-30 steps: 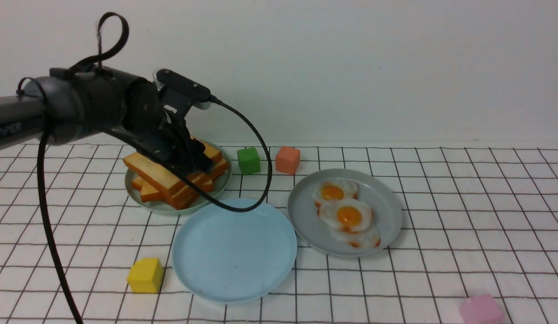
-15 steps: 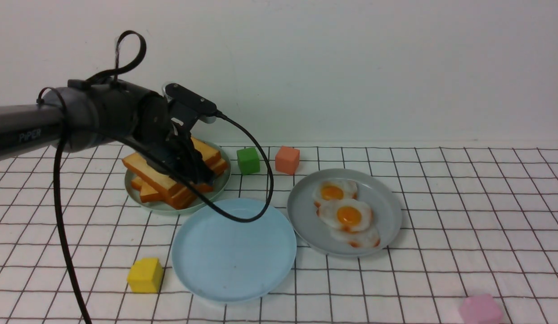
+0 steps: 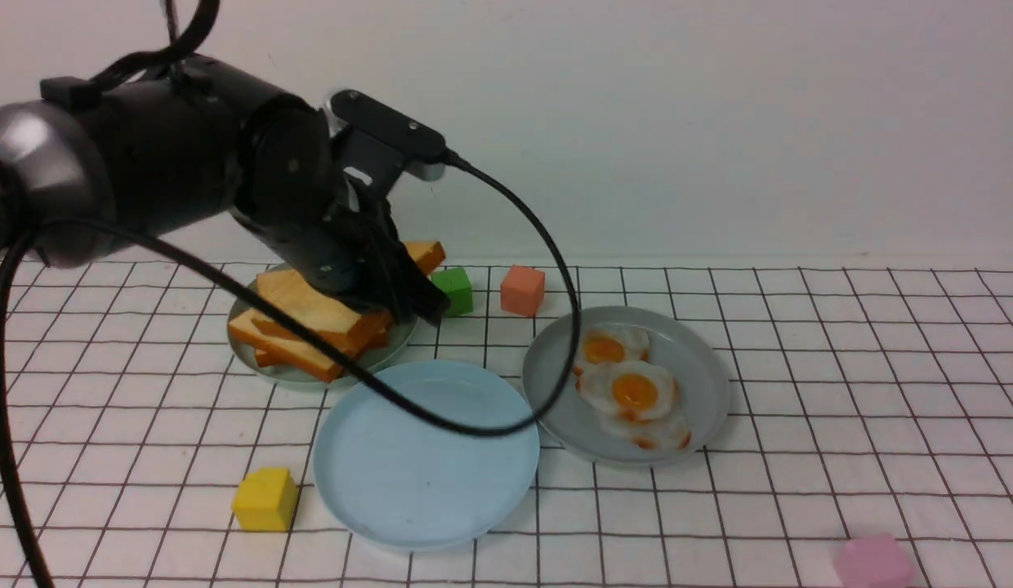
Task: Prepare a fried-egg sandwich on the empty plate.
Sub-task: Use the left arm to put a slice of bread into the empty plate in the middle
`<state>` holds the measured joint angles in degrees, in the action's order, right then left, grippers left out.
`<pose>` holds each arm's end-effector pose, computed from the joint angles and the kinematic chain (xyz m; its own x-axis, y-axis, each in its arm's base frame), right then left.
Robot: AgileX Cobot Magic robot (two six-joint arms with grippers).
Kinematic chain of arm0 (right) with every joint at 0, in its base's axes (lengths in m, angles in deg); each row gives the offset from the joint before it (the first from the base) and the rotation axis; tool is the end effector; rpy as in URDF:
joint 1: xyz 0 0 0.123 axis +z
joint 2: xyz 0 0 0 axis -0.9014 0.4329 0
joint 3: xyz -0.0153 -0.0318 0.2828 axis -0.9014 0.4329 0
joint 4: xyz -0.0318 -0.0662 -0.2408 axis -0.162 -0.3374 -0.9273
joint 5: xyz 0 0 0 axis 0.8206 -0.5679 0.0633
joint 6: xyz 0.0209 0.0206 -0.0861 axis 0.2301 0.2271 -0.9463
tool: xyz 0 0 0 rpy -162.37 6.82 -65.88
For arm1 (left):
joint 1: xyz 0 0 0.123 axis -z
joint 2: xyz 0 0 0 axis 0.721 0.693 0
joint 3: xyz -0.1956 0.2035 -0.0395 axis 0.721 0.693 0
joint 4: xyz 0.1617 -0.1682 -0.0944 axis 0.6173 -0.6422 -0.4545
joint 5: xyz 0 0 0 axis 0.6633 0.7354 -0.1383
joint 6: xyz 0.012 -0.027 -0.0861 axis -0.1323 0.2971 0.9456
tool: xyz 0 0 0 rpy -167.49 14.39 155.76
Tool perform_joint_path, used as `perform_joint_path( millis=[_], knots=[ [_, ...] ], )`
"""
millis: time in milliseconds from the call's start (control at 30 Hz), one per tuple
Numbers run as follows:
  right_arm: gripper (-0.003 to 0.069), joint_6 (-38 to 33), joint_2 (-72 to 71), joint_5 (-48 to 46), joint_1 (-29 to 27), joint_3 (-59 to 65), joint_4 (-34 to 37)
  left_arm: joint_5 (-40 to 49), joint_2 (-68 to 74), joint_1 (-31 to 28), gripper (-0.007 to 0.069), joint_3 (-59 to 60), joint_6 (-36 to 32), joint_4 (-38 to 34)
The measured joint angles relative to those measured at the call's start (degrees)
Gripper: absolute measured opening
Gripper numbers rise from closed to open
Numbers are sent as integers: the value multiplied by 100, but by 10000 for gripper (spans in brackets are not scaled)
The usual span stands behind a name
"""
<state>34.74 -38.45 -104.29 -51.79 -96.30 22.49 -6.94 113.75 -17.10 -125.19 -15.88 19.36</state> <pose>0.0712 0.0606 0.3914 -0.5191 -0.2253 -0.8245 -0.6309 0.7518 0.1917 0.3360 -0.1747 0.2782 -0.6280 0.5277 -0.5720 0.5294 0.8284 0.1830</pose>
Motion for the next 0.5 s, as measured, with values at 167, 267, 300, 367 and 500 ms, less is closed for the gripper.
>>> perform_joint_path(
  millis=[167, 267, 300, 367, 500],
  knots=[
    [55, 0, 0, -31, 0, 0, 0, 39, 93, 597, 6, 442, 340, 297],
    [57, 0, 0, -35, 0, 0, 0, 18, 320, 665, 6, 486, 389, 431],
    [57, 0, 0, -35, 0, 0, 0, 18, 382, 665, 6, 490, 395, 454],
    [59, -5, 0, -35, 0, 0, 0, -5, 511, 665, 9, 490, 411, 490],
    [63, -5, 0, -37, 0, 0, 0, -62, 675, 665, 64, 492, 427, 352]
  ],
)
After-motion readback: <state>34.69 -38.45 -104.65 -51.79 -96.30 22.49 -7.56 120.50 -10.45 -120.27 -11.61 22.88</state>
